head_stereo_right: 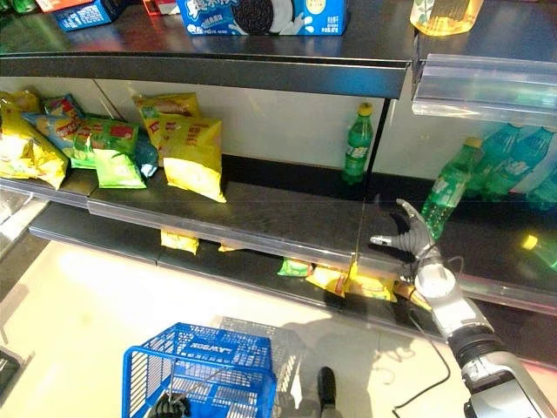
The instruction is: Pick up the snacks into the basket
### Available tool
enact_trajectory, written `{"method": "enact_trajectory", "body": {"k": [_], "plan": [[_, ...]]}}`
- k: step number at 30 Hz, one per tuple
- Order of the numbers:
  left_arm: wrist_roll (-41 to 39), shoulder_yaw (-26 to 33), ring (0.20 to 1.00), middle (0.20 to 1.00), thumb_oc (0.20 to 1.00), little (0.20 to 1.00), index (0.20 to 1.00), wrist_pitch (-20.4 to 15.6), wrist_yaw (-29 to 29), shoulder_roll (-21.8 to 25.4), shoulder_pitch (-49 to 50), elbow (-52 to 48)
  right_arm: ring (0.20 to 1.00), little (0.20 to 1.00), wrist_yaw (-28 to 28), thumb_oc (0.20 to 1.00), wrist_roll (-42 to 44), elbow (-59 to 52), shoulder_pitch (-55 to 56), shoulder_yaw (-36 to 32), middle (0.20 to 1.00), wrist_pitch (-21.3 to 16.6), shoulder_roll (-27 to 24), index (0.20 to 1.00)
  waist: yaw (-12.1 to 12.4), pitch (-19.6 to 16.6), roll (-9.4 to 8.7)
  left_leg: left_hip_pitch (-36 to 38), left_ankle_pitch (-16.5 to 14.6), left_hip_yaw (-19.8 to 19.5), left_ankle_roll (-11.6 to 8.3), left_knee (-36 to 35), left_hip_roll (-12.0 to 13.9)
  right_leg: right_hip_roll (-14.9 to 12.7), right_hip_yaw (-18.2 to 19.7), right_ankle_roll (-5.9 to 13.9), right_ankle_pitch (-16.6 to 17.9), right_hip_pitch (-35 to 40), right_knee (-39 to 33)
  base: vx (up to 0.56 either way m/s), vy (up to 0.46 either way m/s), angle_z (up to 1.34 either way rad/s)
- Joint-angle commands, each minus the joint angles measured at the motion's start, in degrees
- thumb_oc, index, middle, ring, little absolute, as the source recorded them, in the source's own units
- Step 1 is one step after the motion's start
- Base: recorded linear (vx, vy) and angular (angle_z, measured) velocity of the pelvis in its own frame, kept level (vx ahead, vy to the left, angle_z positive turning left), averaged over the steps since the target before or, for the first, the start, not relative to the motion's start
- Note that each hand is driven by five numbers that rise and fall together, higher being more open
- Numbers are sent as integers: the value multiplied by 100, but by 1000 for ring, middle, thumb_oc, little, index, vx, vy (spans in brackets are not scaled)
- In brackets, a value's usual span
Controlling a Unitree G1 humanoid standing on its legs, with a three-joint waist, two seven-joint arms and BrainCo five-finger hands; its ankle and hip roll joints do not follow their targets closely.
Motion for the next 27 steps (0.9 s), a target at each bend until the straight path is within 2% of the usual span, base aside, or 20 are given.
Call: {"method": "enact_trajectory", "body": {"k": [1, 15, 21, 26, 27], "plan": [[94, 132, 200, 200, 200, 200, 200, 49, 156, 189, 301, 28, 1000, 1000, 0, 1000, 82, -647, 332, -43, 1000, -316, 115, 1000, -6, -144, -121, -472, 276, -72, 30, 140, -100, -299, 147, 746, -1204, -187, 1243, 14, 17, -4], [224, 222, 200, 200, 200, 200, 200, 80, 192, 201, 364, -9, 1000, 1000, 62, 1000, 141, -887, 857, -215, 1000, -360, 371, 1000, -25, -53, -137, -454, 217, -43, 53, 159, -107, -328, 223, 766, -1220, -194, 1273, 6, 5, -1], [190, 170, 200, 200, 200, 200, 200, 105, 248, 199, 320, 5, 1000, 1000, -335, 1000, 307, -245, 696, -550, 1000, -225, 379, 1000, -39, 11, -141, -477, 192, -20, 45, 189, -104, -325, 253, 763, -1249, -243, 1339, 0, 0, 0], [94, 120, 200, 200, 200, 200, 200, 90, 267, 277, 320, -65, 1000, 1000, -752, 1000, 431, 623, 102, -803, 1000, -112, -43, 1000, -44, 93, -128, -521, 174, -1, 32, 206, -112, -330, 280, 766, -1259, -311, 1380, 0, 0, 0], [54, 91, 200, 200, 200, 200, 200, 90, 260, 332, 290, -1, 1000, 1000, -840, 1000, 593, 1124, -368, -785, 1000, -59, -278, 1000, -29, 122, -148, -542, 170, 22, 23, 212, -108, -322, 288, 763, -1257, -350, 1400, 0, -12, -6]]}}
